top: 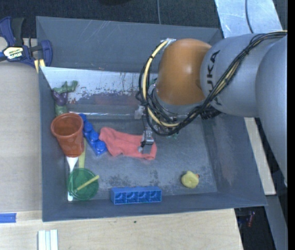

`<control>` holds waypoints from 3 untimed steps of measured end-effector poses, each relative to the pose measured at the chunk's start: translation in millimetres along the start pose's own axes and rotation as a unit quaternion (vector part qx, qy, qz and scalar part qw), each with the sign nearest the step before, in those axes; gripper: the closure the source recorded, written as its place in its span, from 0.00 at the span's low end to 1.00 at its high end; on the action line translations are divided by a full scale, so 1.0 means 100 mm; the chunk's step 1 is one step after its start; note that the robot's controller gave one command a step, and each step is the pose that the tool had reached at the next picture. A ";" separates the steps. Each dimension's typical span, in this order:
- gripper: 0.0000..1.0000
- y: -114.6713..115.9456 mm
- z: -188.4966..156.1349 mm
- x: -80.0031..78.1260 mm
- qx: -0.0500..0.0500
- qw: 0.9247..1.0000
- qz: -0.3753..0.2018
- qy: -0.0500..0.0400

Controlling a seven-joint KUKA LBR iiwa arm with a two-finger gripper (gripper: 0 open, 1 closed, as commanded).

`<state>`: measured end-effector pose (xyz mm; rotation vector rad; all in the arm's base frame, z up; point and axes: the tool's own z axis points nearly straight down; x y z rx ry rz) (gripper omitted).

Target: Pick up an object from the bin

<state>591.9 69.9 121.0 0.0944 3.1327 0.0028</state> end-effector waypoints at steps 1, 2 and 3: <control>0.00 -0.07 0.24 -0.07 0.000 1.000 -0.020 -0.003; 0.00 -0.10 0.51 -0.04 -0.001 1.000 0.019 -0.005; 1.00 0.09 0.48 0.12 -0.001 1.000 -0.017 -0.007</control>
Offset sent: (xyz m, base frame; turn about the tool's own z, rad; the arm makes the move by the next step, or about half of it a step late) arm 0.0038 -0.0098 -0.0510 0.0374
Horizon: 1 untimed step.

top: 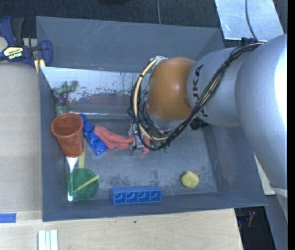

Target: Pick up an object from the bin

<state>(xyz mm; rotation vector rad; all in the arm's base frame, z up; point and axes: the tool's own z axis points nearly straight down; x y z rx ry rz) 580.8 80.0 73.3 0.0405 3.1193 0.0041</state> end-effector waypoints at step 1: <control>1.00 0.00 0.00 0.00 0.000 1.000 0.000 0.000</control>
Offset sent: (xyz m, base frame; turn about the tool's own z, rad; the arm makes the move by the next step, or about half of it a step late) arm 0.0000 0.0000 0.1001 0.0002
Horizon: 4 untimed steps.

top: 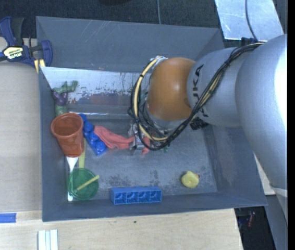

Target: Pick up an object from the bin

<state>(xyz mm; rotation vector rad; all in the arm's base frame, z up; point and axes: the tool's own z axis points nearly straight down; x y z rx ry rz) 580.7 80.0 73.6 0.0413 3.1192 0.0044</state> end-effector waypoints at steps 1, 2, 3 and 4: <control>1.00 0.00 -0.27 0.03 0.001 1.000 0.000 0.006; 1.00 0.00 -0.57 0.00 0.000 1.000 0.000 0.001; 1.00 0.00 -0.71 -0.01 0.000 1.000 0.001 0.000; 1.00 -0.01 -1.06 0.00 0.000 1.000 0.001 0.003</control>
Offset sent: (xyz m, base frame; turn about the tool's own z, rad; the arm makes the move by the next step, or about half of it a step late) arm -0.0038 -0.0006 0.0674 0.0002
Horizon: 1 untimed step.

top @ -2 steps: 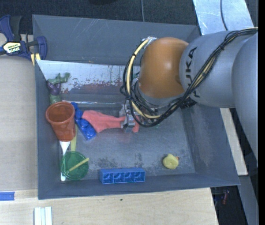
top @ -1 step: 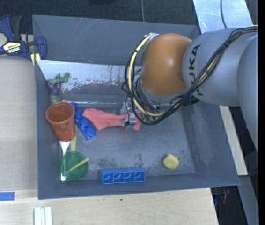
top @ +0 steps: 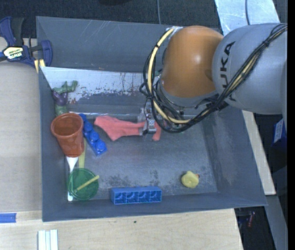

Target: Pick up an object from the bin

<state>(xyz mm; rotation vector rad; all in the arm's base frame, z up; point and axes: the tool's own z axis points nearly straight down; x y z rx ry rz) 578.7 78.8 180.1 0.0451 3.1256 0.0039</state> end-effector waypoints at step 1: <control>1.00 0.00 -0.33 -0.03 -0.001 1.000 0.000 -0.005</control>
Offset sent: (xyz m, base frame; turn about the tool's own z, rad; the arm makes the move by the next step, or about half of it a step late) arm 0.0019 -0.0002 0.0694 0.0004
